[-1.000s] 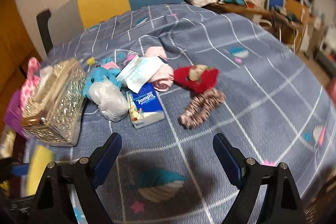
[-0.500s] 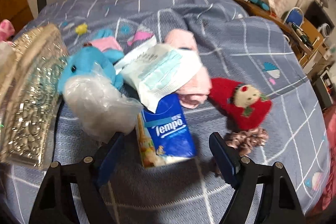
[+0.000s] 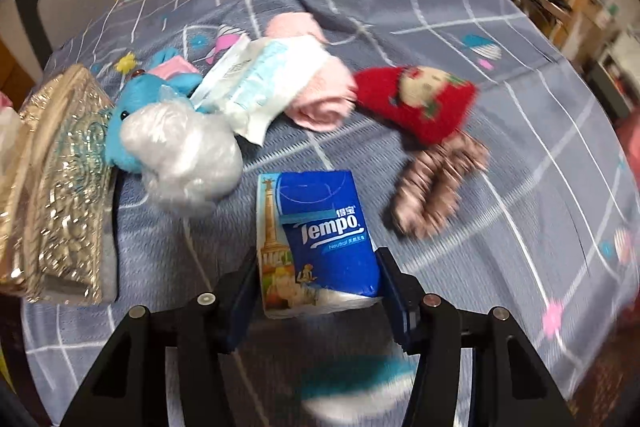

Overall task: Organize soft objects
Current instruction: 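Carry the sponge into the tray and open the left tool while the right tool grasps the tissue pack, then lower the Tempo tissue pack into the tray and open the right tool, then move both tools back toward the remaining items on the table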

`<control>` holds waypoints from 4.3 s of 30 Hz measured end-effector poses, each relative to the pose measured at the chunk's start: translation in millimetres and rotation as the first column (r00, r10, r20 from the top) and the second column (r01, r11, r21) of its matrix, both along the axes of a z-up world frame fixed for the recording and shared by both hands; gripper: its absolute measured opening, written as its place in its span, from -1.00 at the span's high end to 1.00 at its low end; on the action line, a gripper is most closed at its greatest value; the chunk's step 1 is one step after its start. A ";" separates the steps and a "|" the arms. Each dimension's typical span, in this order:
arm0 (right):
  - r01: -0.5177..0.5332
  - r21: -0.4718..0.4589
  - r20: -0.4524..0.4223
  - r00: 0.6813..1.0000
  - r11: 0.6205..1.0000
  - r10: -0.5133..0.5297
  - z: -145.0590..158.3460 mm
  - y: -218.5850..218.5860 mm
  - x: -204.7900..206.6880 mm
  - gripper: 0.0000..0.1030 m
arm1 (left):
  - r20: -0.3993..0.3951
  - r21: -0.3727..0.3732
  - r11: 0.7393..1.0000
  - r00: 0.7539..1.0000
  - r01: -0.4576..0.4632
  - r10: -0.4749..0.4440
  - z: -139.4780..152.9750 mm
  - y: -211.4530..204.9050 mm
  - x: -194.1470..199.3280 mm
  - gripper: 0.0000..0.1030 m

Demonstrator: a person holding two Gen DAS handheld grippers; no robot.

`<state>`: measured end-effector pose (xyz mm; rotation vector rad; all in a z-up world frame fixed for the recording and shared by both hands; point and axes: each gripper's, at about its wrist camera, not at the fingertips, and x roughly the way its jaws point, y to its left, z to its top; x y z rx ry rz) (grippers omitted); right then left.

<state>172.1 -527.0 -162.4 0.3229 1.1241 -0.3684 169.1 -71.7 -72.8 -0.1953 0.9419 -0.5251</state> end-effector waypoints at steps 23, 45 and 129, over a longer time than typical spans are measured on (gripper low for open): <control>-0.057 0.124 0.291 0.957 0.991 0.019 100.2 137.3 -60.3 -0.06 | -0.090 0.109 0.958 0.957 -0.264 0.274 -53.1 136.8 76.4 -0.30; -0.486 0.068 0.352 0.829 0.871 0.435 135.9 331.6 -34.3 -0.06 | -0.147 0.044 0.950 0.938 -0.311 0.314 -69.5 160.5 114.3 -0.61; -0.317 0.006 0.314 0.901 0.948 0.299 89.2 278.6 -43.5 -0.46 | 0.012 -0.039 0.998 0.999 -0.043 0.043 -5.7 68.6 -42.6 -0.58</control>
